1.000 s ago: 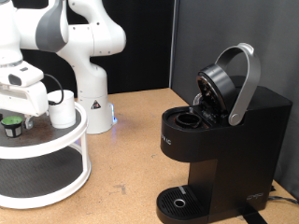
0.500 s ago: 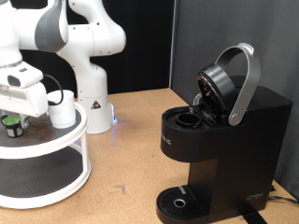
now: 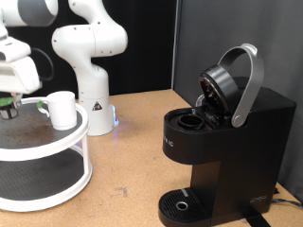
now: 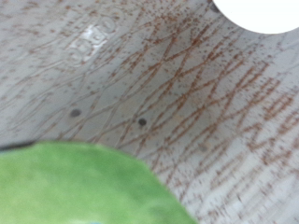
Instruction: Make a cup of coffee with the keurig machine
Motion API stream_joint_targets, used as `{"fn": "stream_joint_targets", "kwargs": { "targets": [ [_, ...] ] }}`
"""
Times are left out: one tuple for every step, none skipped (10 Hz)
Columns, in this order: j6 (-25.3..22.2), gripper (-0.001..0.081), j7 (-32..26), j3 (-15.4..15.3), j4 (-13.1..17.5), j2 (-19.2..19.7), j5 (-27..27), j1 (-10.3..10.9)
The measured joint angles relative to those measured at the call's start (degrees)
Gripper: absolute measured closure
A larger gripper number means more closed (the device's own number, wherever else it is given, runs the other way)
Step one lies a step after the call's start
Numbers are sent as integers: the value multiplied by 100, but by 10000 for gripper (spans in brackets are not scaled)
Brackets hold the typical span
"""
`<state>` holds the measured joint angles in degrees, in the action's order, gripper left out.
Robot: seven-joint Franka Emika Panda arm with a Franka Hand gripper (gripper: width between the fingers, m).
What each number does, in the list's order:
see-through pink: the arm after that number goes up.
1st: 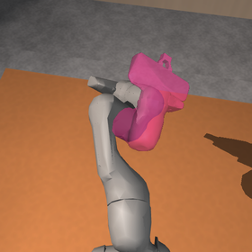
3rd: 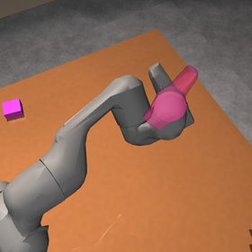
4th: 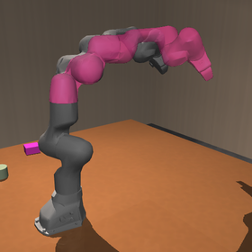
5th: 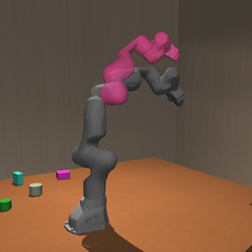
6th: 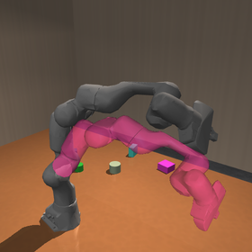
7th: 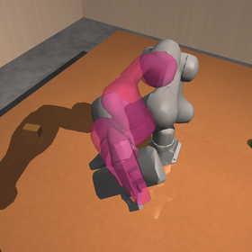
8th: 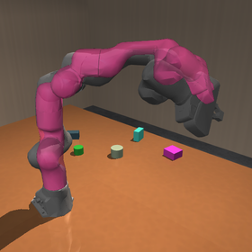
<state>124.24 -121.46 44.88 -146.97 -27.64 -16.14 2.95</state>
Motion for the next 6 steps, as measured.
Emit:
{"fn": "stream_joint_targets", "kwargs": {
  "targets": [
    [-173,330,-14,-26,70,-129,-6,-5],
    [-171,330,1,-25,58,-115,-6,-5],
    [24,330,449,-30,5,-110,299,2],
    [201,330,957,-62,-44,-103,706,48],
    [349,330,1461,-100,-35,-86,1190,173],
    [580,330,1961,-152,-21,-65,1677,323]
  ]
}}
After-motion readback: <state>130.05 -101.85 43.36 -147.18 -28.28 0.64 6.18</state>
